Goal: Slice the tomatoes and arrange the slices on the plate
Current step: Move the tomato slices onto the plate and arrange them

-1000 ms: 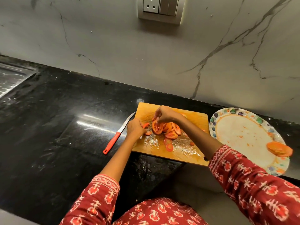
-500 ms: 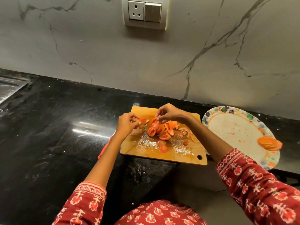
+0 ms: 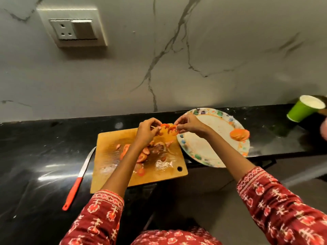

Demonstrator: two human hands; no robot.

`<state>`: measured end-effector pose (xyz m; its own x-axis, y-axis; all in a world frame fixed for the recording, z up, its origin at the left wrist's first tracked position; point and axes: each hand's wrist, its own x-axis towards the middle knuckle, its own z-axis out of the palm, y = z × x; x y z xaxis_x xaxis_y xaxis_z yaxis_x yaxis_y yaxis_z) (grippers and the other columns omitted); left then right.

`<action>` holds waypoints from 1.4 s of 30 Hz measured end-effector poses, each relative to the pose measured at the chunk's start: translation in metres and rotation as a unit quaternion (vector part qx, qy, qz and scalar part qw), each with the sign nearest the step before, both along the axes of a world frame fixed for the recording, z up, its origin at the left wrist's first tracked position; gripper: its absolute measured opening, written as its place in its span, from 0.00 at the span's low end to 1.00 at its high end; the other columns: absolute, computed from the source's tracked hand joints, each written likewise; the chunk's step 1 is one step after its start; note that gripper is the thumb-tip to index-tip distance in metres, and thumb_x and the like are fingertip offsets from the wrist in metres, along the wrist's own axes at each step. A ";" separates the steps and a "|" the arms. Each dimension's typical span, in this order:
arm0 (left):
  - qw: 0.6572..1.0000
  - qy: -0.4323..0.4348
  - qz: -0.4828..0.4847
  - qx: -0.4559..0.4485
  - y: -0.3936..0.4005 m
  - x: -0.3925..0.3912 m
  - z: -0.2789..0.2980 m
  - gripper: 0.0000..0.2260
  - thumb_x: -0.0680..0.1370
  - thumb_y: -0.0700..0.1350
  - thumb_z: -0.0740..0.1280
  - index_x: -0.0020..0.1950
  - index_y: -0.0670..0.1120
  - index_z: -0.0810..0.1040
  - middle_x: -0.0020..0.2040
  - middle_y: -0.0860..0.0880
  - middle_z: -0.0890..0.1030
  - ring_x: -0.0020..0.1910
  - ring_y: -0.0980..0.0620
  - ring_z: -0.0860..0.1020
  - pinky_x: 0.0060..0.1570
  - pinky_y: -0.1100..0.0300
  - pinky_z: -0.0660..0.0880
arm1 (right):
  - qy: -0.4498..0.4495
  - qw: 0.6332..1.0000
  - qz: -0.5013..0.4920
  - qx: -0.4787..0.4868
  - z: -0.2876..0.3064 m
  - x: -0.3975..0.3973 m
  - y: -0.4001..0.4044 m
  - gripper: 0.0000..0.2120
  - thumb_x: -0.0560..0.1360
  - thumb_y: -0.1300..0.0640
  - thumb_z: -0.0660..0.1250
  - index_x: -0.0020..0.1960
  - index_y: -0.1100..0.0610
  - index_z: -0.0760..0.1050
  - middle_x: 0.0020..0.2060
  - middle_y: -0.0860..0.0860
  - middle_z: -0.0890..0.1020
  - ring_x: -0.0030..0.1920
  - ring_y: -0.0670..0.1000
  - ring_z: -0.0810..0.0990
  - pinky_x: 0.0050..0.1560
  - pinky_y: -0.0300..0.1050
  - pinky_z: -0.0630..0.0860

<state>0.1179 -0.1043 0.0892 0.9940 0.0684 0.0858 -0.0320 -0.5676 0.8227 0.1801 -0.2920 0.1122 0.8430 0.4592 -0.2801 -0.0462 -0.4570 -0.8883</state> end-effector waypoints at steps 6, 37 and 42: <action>0.997 0.035 -0.051 -0.042 -0.070 0.032 -0.014 0.04 0.75 0.34 0.66 0.49 0.40 0.78 0.41 0.46 0.79 0.33 0.59 0.79 0.37 0.65 0.79 | -0.015 0.995 -0.099 -0.016 -0.006 0.014 -0.089 0.04 0.73 0.69 0.67 0.47 0.64 0.77 0.38 0.55 0.80 0.37 0.48 0.79 0.38 0.36 0.79; 0.978 0.098 -0.183 0.024 -0.219 0.116 -0.039 0.06 0.76 0.36 0.65 0.52 0.39 0.77 0.48 0.41 0.80 0.37 0.56 0.79 0.39 0.71 0.76 | -0.175 0.954 -0.110 -0.215 -0.037 0.077 -0.222 0.08 0.75 0.64 0.64 0.53 0.60 0.78 0.47 0.52 0.79 0.44 0.47 0.75 0.42 0.33 0.72; 0.977 0.112 -0.178 0.033 -0.217 0.115 -0.042 0.06 0.76 0.36 0.65 0.52 0.39 0.77 0.49 0.41 0.80 0.37 0.55 0.78 0.39 0.70 0.76 | -0.133 0.915 -0.016 -0.381 -0.043 0.094 -0.214 0.12 0.73 0.53 0.68 0.55 0.55 0.75 0.52 0.51 0.79 0.52 0.52 0.77 0.49 0.43 0.73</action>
<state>0.2324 -0.3212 0.0468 0.9481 -0.2832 -0.1447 -0.0600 -0.6061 0.7932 0.2745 -0.5061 0.0692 0.9373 0.1912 -0.2913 0.1021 -0.9500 -0.2949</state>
